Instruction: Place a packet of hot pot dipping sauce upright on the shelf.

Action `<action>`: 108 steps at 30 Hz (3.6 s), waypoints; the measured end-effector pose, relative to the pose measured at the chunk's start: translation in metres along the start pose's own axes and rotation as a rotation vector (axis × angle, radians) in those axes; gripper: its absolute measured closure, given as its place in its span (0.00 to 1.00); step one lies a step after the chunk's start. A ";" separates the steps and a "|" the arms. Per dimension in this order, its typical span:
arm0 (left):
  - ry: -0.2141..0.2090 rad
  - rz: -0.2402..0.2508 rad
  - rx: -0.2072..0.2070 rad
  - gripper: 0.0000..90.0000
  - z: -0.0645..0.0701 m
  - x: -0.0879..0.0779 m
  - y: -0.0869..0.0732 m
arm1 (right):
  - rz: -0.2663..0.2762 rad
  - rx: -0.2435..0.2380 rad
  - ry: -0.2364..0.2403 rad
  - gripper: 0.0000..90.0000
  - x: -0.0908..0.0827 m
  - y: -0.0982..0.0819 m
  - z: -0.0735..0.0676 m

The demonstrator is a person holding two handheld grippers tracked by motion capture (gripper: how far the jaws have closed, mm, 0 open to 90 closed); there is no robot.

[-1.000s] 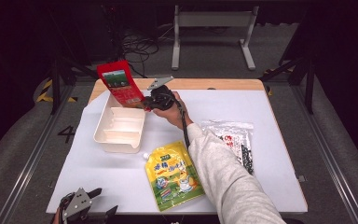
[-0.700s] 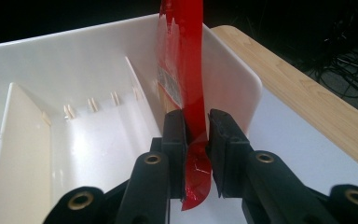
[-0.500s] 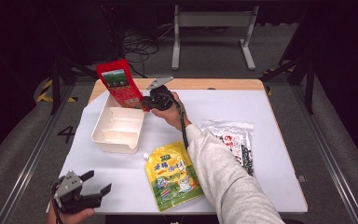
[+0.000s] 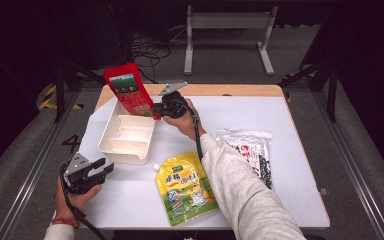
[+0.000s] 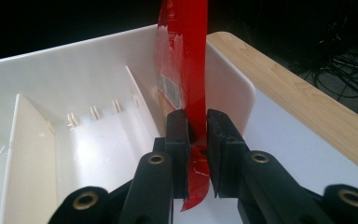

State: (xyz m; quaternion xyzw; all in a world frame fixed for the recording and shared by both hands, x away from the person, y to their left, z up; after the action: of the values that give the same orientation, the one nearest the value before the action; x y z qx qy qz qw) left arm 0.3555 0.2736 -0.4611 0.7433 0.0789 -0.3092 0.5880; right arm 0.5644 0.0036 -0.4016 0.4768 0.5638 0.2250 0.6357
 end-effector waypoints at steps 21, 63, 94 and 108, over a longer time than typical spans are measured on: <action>0.046 -0.088 -0.103 1.00 -0.036 0.039 0.003 | 0.034 0.039 0.016 0.90 0.000 -0.001 -0.003; -0.044 -0.027 0.015 1.00 0.000 -0.014 -0.005 | -0.016 0.196 0.082 0.98 0.035 -0.006 0.000; -0.287 0.016 0.265 0.98 0.111 -0.059 -0.020 | 0.016 0.172 -0.011 0.84 0.018 0.002 0.002; -0.269 -0.004 0.277 0.91 0.111 -0.050 -0.018 | -0.053 0.039 -0.083 0.85 -0.056 -0.014 -0.015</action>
State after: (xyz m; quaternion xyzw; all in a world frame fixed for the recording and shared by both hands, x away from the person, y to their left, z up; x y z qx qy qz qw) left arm 0.2663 0.1891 -0.4610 0.7689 -0.0422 -0.4148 0.4848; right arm 0.5319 -0.0434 -0.3841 0.4828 0.5537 0.1770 0.6550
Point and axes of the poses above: each handheld gripper's, and its own axes: x roughly forward along the jaws, y roughly out of its top, z roughly to its right, the point moved 2 cm from there along x, roughly forward along the jaws, and after that the axes turned 12 degrees about y, right-handed, at the moved point
